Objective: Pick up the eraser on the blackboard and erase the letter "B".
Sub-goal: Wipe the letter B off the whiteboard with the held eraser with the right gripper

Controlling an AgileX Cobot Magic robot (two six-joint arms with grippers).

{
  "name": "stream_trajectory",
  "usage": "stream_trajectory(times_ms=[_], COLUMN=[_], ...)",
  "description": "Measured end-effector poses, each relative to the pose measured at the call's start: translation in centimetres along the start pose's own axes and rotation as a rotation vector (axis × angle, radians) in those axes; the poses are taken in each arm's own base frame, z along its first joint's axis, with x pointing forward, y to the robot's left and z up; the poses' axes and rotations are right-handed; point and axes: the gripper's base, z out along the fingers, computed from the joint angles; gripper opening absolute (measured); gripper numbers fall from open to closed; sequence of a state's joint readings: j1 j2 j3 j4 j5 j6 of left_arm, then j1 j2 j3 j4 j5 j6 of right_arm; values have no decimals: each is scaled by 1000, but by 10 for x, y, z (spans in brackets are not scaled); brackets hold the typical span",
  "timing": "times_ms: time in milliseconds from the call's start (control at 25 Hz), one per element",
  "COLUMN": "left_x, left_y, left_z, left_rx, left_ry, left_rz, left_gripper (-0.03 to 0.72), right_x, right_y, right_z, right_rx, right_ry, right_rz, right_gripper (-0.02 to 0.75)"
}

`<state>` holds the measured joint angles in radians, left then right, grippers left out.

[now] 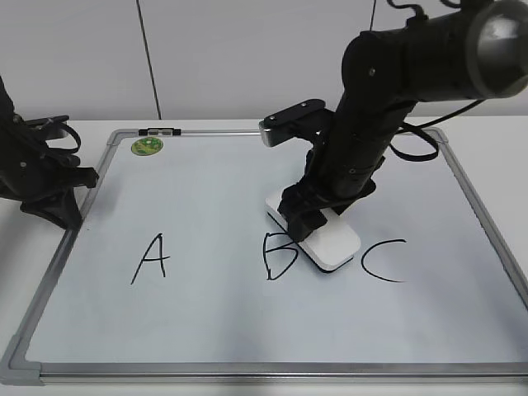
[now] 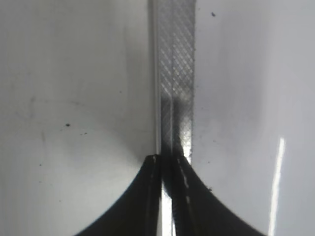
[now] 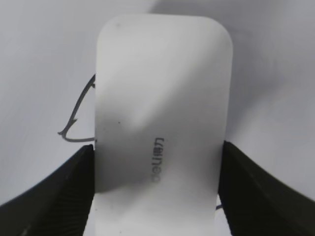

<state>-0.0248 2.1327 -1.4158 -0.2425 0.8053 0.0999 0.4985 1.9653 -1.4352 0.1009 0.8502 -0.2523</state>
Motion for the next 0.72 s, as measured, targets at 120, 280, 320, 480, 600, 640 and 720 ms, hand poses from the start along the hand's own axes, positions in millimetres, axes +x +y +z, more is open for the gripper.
stream_trajectory(times_ms=[120, 280, 320, 480, 600, 640, 720], left_x=[0, 0, 0, 0, 0, 0, 0], left_y=[0, 0, 0, 1, 0, 0, 0], left_z=[0, 0, 0, 0, 0, 0, 0], left_rx=[1, 1, 1, 2, 4, 4, 4], left_ry=[0, 0, 0, -1, -1, -1, 1], left_rz=[-1, -1, -1, -4, -6, -6, -6], left_gripper=[41, 41, 41, 41, 41, 41, 41], right_x=[-9, -15, -17, -19, -19, -19, -20], right_y=[-3, -7, -7, -8, -7, -5, -2], right_z=[16, 34, 38, 39, 39, 39, 39], right_rx=[3, 6, 6, 12, 11, 10, 14], right_ry=[10, 24, 32, 39, 42, 44, 51], right_rz=[-3, -7, -8, -15, -18, -24, -39], right_gripper=[533, 533, 533, 533, 533, 533, 533])
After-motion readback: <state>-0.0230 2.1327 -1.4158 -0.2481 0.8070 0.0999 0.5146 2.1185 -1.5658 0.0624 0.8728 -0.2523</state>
